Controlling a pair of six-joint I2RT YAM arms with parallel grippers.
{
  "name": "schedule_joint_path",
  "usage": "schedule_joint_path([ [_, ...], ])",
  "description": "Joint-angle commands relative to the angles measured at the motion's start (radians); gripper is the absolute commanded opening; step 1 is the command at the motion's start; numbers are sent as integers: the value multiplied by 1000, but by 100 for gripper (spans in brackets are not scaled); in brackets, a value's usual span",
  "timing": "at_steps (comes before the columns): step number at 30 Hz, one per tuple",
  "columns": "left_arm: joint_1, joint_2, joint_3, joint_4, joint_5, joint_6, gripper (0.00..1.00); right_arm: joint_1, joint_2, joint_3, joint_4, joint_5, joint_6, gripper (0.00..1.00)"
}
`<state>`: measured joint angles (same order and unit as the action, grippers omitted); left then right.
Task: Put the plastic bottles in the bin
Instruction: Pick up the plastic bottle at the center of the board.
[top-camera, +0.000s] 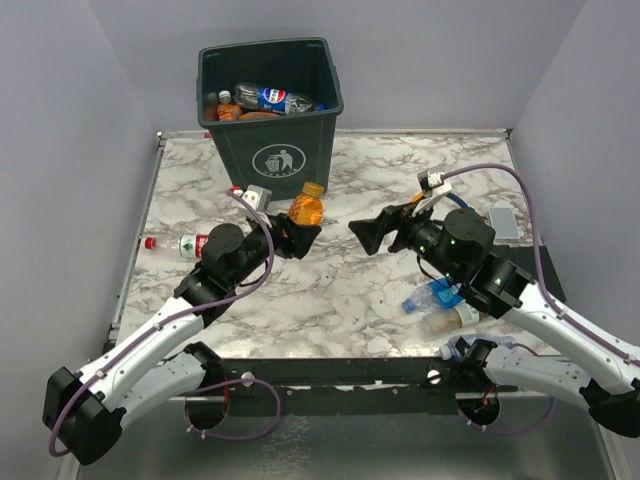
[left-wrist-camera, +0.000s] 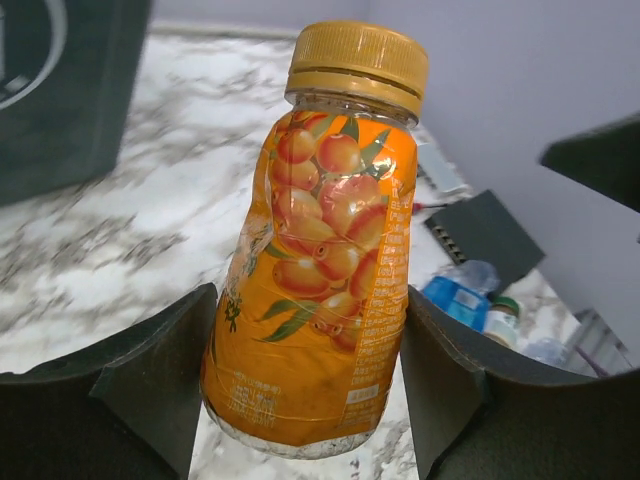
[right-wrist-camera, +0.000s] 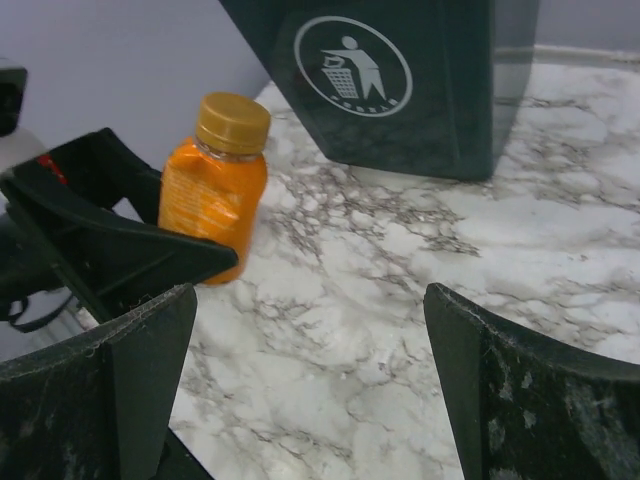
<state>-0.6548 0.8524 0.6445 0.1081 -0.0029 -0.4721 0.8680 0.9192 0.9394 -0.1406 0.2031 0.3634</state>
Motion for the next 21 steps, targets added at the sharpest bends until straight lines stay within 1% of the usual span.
schedule_joint_path([
  [1,-3,37,-37,342,294,76,38,-18,1,24,144,-164,68,100],
  [3,-3,62,-40,433,360,49,37,-23,2,36,203,-226,96,100],
  [6,-3,95,-62,608,433,-39,35,-29,12,43,260,-274,138,100],
  [8,-3,119,-75,700,459,-92,34,-30,22,38,289,-283,159,100],
  [10,-5,137,-72,754,477,-128,33,-32,33,34,308,-280,175,99],
  [13,-7,149,-62,803,489,-162,31,-32,38,0,360,-280,203,97],
  [17,-16,155,-42,811,500,-171,30,-32,67,-12,415,-314,229,96],
  [21,-26,158,-39,812,504,-174,28,-32,108,-6,447,-345,247,90],
])
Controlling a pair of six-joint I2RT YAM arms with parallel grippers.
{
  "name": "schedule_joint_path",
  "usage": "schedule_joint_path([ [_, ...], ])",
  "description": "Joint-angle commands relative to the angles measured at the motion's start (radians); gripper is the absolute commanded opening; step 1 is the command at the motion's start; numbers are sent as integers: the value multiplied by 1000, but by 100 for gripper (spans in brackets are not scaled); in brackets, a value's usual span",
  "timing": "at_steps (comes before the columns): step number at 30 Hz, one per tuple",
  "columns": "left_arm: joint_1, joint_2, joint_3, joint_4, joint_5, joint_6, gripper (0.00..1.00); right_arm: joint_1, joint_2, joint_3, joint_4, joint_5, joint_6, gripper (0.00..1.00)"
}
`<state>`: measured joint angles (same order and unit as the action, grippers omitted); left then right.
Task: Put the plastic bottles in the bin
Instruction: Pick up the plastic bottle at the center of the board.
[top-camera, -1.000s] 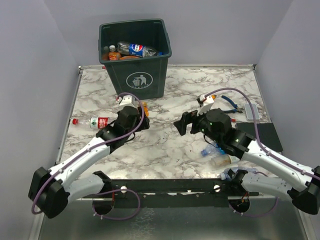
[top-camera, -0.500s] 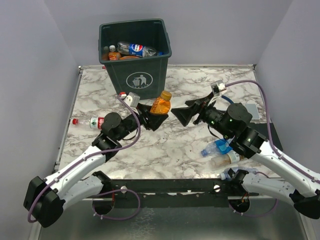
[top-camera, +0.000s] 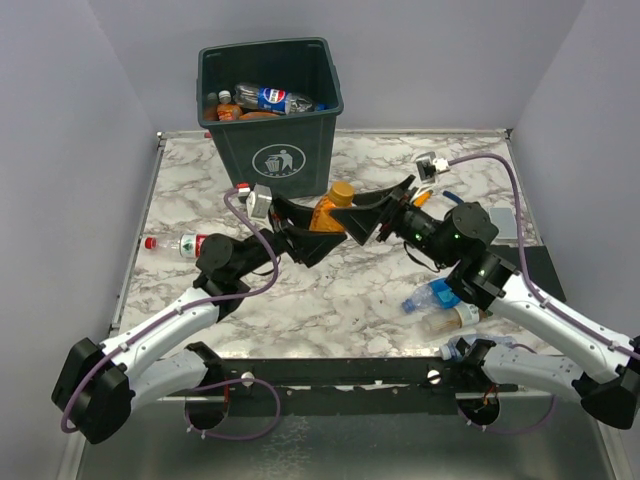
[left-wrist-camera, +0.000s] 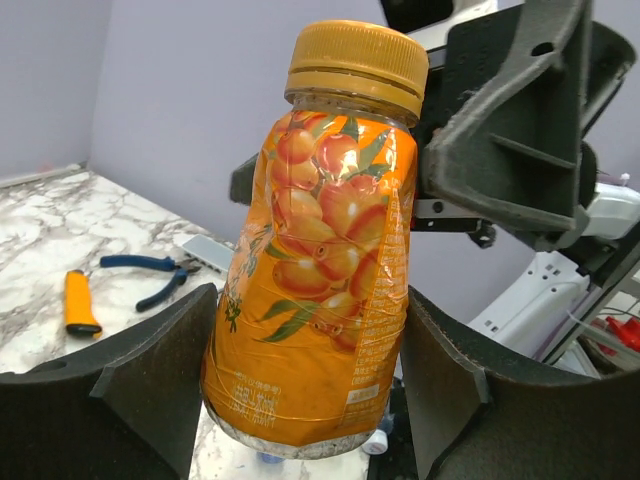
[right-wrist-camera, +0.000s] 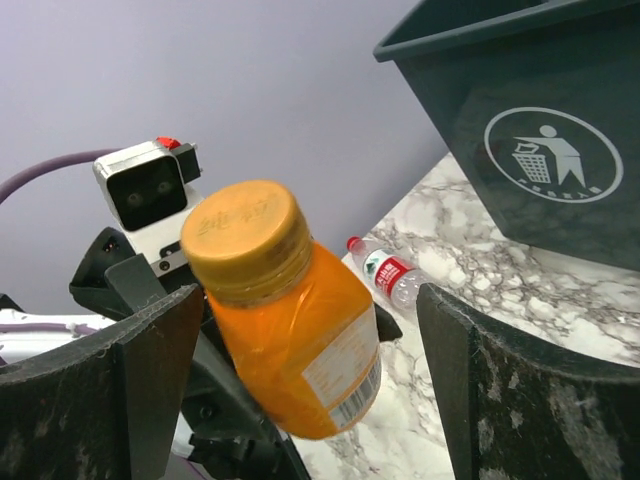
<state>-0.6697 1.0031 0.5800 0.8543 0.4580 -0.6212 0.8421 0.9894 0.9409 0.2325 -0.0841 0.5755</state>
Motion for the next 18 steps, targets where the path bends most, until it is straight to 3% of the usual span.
schedule_joint_path([
  [1,-14,8,26,66,43,-27,28,-6,49,-3,76,-66,36,89],
  [6,-23,9,26,66,29,-34,27,-6,91,5,84,-113,43,84],
  [11,-35,18,34,66,19,-37,26,-6,105,-6,82,-126,37,72],
  [16,-42,36,44,66,11,-37,24,-6,124,-6,70,-174,34,80],
  [18,-44,41,47,66,11,-38,23,-6,124,-13,70,-180,31,73],
])
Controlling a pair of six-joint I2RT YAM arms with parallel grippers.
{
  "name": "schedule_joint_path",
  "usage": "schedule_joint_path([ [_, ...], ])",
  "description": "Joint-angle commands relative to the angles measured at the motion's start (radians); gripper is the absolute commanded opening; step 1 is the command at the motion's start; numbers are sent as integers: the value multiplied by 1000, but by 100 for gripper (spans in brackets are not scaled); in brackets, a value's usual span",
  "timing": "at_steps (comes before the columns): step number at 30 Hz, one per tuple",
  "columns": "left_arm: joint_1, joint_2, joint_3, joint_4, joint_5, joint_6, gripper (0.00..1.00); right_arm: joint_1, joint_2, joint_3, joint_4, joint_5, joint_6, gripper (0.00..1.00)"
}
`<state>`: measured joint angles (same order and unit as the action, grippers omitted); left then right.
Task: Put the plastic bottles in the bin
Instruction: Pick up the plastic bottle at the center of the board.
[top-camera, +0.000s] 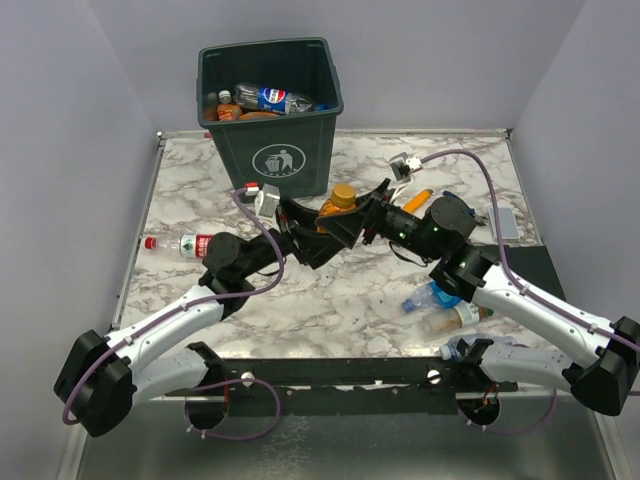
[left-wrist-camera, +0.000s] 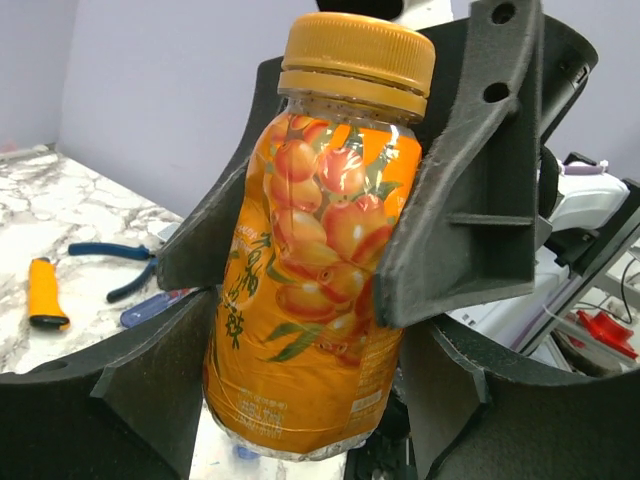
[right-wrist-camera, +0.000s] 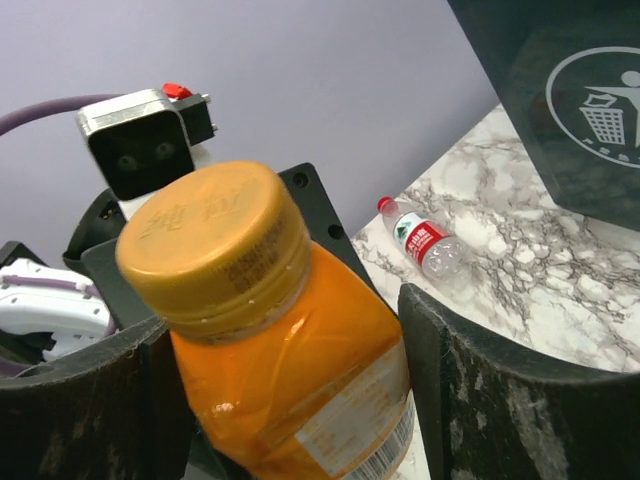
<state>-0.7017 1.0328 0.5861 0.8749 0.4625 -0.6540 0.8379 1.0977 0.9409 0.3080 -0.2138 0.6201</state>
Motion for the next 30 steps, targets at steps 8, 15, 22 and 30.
schedule_joint_path([
  [8,-17,6,35,44,-30,-19,62,-1,-24,-17,-58,-5,-75,38],
  [15,-16,-139,18,-170,-187,106,99,-1,-168,23,-296,150,-342,29],
  [22,-14,-187,173,-432,-312,206,99,-2,-249,31,-515,89,-525,27],
  [30,-14,48,396,-426,60,86,93,-2,-223,30,-560,-169,-531,23],
])
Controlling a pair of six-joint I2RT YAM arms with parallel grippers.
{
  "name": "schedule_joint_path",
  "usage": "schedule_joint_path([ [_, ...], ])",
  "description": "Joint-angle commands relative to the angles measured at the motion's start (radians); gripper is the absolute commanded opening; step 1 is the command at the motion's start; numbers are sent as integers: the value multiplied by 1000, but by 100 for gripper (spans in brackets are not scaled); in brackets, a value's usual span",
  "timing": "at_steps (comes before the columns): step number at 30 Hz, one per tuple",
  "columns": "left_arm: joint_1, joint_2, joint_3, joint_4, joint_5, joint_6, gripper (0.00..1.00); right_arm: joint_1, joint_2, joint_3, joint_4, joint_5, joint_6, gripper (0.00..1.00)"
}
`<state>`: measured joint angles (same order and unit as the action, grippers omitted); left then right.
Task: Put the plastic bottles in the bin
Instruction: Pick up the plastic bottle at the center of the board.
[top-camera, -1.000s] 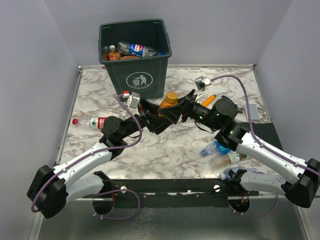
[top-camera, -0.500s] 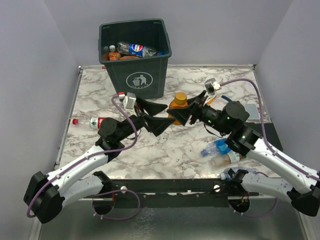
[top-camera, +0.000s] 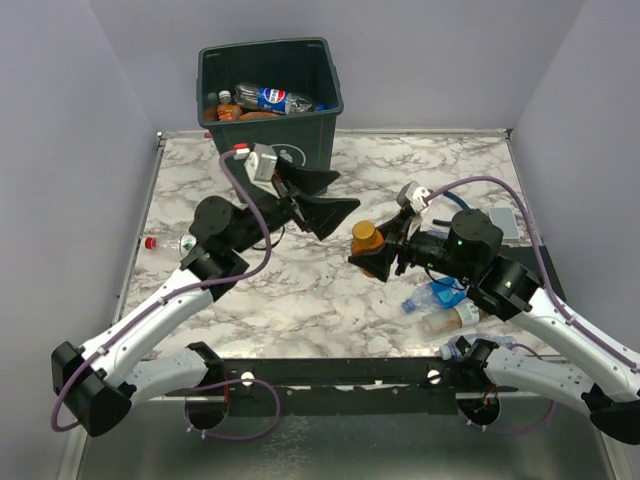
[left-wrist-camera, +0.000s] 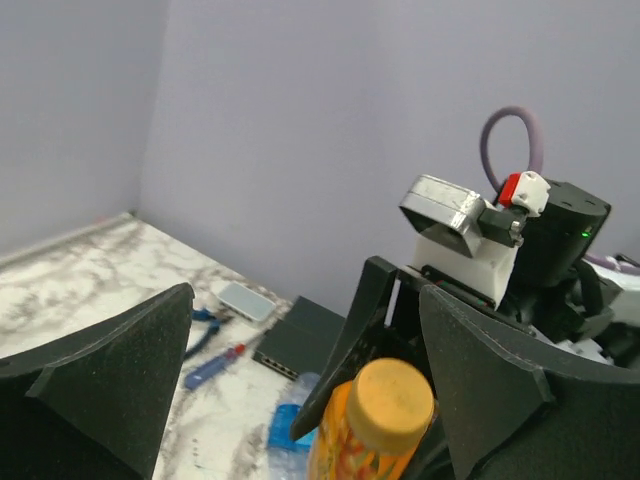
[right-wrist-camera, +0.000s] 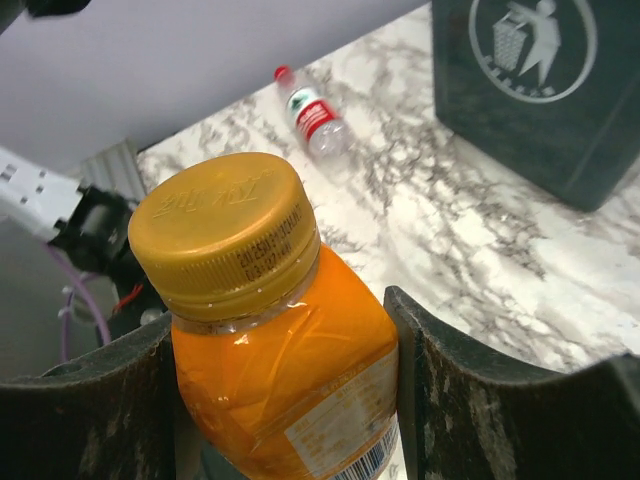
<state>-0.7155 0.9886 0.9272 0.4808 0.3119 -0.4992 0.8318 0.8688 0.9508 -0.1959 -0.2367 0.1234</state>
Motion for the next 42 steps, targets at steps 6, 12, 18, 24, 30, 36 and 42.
schedule_joint_path([
  [6,-1,134,42,2,340,-109,95,4,21,17,-34,-217,-16,20],
  [12,-1,72,-24,2,358,-71,99,4,39,31,-42,-234,-11,17],
  [18,-1,51,-56,2,408,-68,99,4,51,30,-15,-228,7,17],
  [24,0,57,-77,2,418,-60,92,5,69,40,1,-235,24,17],
  [30,-9,56,-101,2,412,-43,75,4,78,46,12,-244,32,17],
  [36,-24,47,-113,2,402,-26,71,4,87,41,20,-240,35,17],
  [42,-33,42,-125,2,375,-22,41,4,90,40,23,-240,37,17],
])
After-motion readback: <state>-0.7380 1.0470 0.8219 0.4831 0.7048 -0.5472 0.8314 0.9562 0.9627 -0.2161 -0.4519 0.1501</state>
